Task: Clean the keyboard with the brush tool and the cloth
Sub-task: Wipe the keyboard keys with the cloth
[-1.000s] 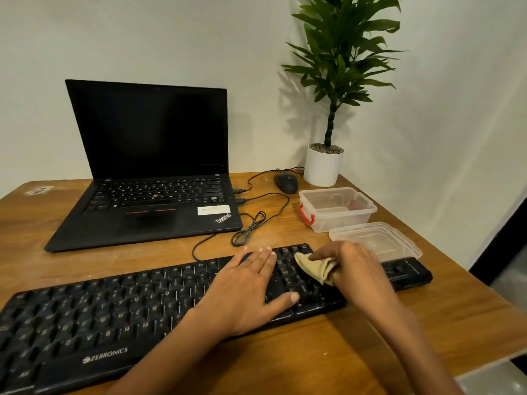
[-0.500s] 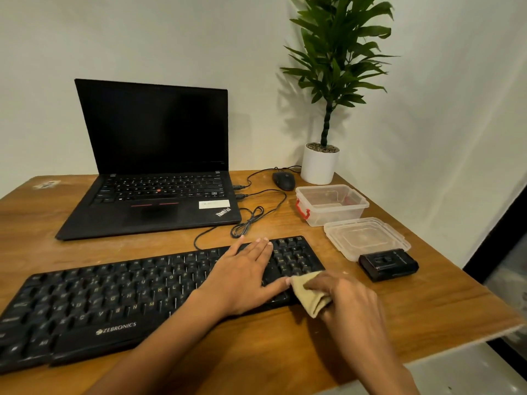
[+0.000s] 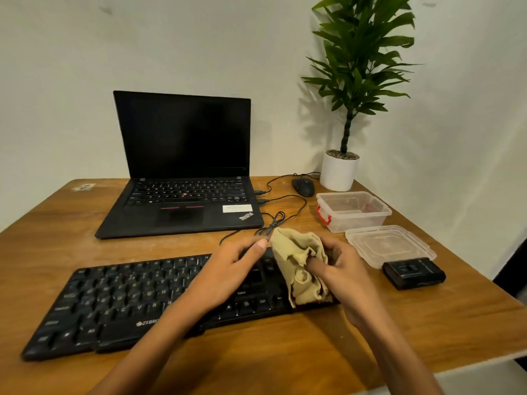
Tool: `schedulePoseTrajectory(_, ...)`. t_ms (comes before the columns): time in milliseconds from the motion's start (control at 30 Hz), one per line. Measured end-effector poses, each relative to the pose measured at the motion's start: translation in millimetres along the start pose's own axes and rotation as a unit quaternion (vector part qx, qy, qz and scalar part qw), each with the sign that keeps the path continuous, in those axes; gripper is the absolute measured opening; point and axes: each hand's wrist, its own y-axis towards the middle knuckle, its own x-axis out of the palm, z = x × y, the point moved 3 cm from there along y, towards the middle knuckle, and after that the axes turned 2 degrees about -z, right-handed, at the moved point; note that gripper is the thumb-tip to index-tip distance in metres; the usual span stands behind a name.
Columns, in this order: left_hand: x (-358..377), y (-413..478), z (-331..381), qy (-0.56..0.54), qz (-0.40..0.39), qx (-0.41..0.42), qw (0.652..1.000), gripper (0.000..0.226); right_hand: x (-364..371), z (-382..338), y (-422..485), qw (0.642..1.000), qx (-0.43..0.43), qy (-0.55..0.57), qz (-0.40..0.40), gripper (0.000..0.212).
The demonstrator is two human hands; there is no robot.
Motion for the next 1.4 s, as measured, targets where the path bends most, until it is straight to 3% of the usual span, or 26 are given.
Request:
schedulePoseTrajectory(167, -16, -16, -3, -0.132, 0.045, -0.058, 0.988, 0.023, 32, -1, 25, 0.999, -0.016, -0.045, 0.023, 0.03)
schedulePoseTrajectory(267, -22, -22, -4, -0.19, 0.037, -0.084, 0.978, 0.027, 52, -1, 31, 0.996, -0.047, -0.078, -0.004, 0.027)
schedulePoseTrajectory(533, -33, -33, -10, -0.265, 0.033, -0.095, 0.959, 0.03, 79, -6, 31, 0.994, -0.075, -0.029, -0.07, 0.014)
schedulePoseTrajectory(633, -34, -33, -16, -0.289, 0.052, -0.126, 0.948, 0.035, 83, -7, 30, 0.995, -0.059, -0.01, -0.085, 0.018)
schedulePoseTrajectory(833, -39, -32, -22, -0.302, 0.09, -0.165, 0.935, 0.027, 82, -10, 29, 0.993, -0.025, 0.049, -0.103, 0.023)
schedulePoseTrajectory(1000, -49, -30, -32, -0.309, 0.085, -0.193, 0.927, 0.007, 74, -9, 33, 0.985, 0.031, 0.132, -0.102, 0.022)
schedulePoseTrajectory(1167, -65, -29, -43, -0.33, 0.072, -0.222, 0.915, 0.009, 62, 0, 41, 0.971, 0.104, 0.195, -0.091, 0.015)
schedulePoseTrajectory(1267, -75, -28, -51, -0.316, 0.059, -0.243, 0.915, 0.008, 52, 11, 48, 0.973, 0.134, 0.174, -0.075, 0.011)
schedulePoseTrajectory(1400, -82, -25, -55, -0.239, 0.073, -0.252, 0.935, 0.018, 46, 19, 52, 0.986, 0.127, 0.05, -0.093, 0.011)
